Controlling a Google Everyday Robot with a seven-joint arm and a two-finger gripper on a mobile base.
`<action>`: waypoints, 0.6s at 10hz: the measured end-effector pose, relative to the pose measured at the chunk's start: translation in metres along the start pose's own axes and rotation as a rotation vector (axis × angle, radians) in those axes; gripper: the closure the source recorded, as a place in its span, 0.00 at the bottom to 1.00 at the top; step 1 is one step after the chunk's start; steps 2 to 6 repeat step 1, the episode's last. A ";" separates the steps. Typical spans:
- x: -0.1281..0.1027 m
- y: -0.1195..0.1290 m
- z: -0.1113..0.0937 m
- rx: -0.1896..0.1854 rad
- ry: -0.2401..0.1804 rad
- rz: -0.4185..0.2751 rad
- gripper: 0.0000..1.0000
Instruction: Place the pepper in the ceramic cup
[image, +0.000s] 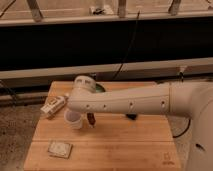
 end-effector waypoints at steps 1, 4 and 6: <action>0.002 -0.003 -0.002 0.006 0.003 -0.008 1.00; 0.002 -0.003 -0.002 0.006 0.003 -0.008 1.00; 0.002 -0.003 -0.002 0.006 0.003 -0.008 1.00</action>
